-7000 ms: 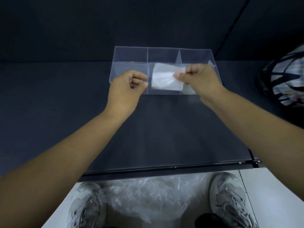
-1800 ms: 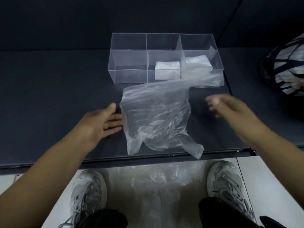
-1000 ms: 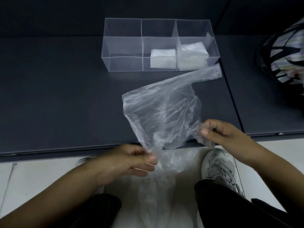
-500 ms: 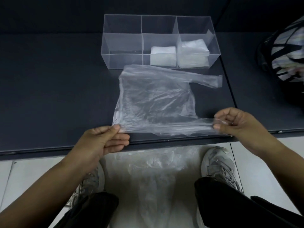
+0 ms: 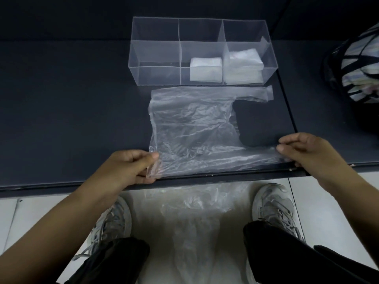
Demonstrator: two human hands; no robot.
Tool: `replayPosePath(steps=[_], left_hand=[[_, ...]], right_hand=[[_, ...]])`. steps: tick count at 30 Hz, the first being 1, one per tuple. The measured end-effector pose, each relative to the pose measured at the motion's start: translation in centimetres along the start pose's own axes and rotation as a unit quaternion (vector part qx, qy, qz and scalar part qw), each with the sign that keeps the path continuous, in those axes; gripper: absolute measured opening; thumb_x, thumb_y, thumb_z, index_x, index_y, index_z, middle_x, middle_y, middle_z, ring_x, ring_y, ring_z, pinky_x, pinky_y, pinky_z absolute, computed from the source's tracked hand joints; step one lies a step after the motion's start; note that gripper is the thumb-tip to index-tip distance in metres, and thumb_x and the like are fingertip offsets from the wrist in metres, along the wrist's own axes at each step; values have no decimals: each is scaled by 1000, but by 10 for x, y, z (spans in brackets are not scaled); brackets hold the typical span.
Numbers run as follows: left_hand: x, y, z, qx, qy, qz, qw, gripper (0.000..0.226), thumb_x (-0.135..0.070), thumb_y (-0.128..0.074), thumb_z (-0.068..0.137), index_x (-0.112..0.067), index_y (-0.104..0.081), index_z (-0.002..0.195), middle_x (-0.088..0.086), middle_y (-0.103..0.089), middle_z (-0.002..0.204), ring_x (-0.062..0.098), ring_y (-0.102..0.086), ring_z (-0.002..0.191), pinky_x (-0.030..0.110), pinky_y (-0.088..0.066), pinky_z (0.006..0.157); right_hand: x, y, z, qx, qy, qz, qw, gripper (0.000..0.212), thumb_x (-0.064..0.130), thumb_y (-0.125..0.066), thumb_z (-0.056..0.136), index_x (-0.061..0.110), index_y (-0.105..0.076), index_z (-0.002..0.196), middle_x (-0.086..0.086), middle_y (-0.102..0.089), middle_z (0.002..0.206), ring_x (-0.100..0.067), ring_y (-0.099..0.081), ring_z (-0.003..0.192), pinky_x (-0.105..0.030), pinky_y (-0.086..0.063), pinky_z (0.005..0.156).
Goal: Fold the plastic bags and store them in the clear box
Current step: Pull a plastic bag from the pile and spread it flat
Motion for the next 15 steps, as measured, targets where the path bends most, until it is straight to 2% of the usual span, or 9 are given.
replayPosePath(steps=[2, 5, 7, 9, 10, 12, 14, 15], left_hand=[[0, -5, 2, -13, 10, -9, 1000, 33, -33, -74, 65, -7, -74, 85, 11, -73, 77, 23, -73, 71, 21, -55, 56], [5, -5, 2, -36, 39, -29, 998, 23, -25, -71, 78, -4, -70, 88, 14, -73, 75, 25, -73, 69, 20, -54, 50], [10, -1, 0, -42, 55, -47, 996, 20, -22, -68, 83, -2, -69, 88, 17, -73, 77, 28, -73, 71, 21, -55, 50], [12, 4, -3, -17, 63, -29, 997, 21, -23, -69, 83, -2, -71, 86, 18, -73, 80, 30, -73, 72, 23, -55, 52], [11, 7, -4, 8, 63, -6, 998, 23, -27, -70, 79, -4, -73, 83, 16, -73, 79, 31, -73, 74, 25, -56, 53], [6, 11, -7, 45, 57, 38, 997, 29, -39, -73, 70, -12, -77, 80, 11, -74, 78, 28, -73, 75, 25, -56, 56], [-2, 14, -2, 27, 38, 48, 998, 35, -44, -74, 63, -15, -77, 83, 7, -74, 77, 22, -73, 72, 25, -57, 57], [-6, 15, 3, 5, 26, 43, 999, 34, -43, -74, 63, -15, -76, 84, 7, -74, 76, 20, -72, 69, 26, -57, 57]], right_hand=[[0, -1, -1, -4, -2, -22, 1000, 12, 17, -73, 82, 23, -66, 90, 3, -71, 68, 0, -59, 53, -27, -43, 61], [-1, 1, -4, -29, -21, -47, 998, 12, 15, -76, 79, 21, -67, 86, -3, -69, 65, -6, -59, 51, -28, -49, 59], [0, 1, -7, -37, -34, -77, 996, 10, 15, -76, 79, 19, -67, 82, 0, -68, 60, -7, -58, 48, -26, -45, 56], [3, -1, -9, -63, -31, -156, 985, 10, 16, -74, 81, 20, -65, 77, 2, -64, 59, -12, -58, 56, -28, -41, 58], [7, -2, -10, -85, -20, -213, 973, 10, 18, -72, 82, 20, -64, 77, 4, -63, 64, -16, -57, 62, -29, -40, 62], [22, -7, -11, -148, 25, -294, 944, 7, 18, -71, 82, 16, -65, 86, -4, -62, 81, -29, -57, 78, -34, -43, 70], [42, -21, -8, -187, 119, -302, 927, 19, 16, -70, 81, 9, -66, 99, -17, -57, 102, -40, -54, 96, -41, -44, 85], [55, -33, -7, -181, 175, -300, 920, 24, 16, -69, 82, 7, -66, 104, -20, -55, 110, -42, -52, 103, -41, -41, 92]])
Point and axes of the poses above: each hand's wrist, its own z-axis towards the middle knuckle, its own y-axis out of the back of the hand, x = y × z, the point moved 1 cm from there along z, towards the middle knuckle
